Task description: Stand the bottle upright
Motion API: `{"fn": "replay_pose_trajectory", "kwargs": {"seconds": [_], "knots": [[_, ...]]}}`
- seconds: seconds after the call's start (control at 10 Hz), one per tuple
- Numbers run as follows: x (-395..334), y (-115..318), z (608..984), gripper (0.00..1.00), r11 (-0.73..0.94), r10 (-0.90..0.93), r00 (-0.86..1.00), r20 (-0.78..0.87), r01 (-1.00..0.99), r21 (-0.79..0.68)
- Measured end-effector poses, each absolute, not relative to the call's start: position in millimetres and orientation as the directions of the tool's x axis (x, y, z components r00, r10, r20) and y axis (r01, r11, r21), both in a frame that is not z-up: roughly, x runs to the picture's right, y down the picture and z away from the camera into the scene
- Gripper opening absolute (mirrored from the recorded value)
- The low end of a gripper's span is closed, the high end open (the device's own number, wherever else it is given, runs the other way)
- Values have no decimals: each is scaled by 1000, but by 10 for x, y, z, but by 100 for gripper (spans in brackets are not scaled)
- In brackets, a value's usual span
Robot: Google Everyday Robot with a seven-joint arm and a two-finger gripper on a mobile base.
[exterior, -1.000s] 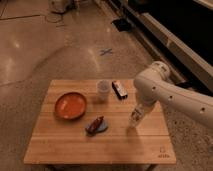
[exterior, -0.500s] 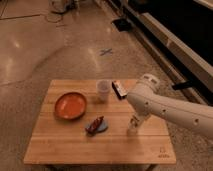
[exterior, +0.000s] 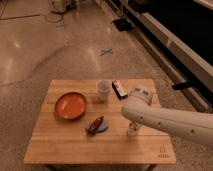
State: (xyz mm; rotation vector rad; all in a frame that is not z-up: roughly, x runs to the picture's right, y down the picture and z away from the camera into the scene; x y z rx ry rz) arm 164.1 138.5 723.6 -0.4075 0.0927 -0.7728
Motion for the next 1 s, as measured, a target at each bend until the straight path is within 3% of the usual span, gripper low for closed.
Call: {"fn": "replay_pose_trajectory", "kwargs": {"seconds": [0.1,0.2,1.0], "knots": [[1605,1449,7228,76,637,-701,710,66,665,-390],[1586,1484,7221,80,634,-704,707,65,668,-390],[1388,1479,7056,80,633,-708,702,79,680,-371]]}}
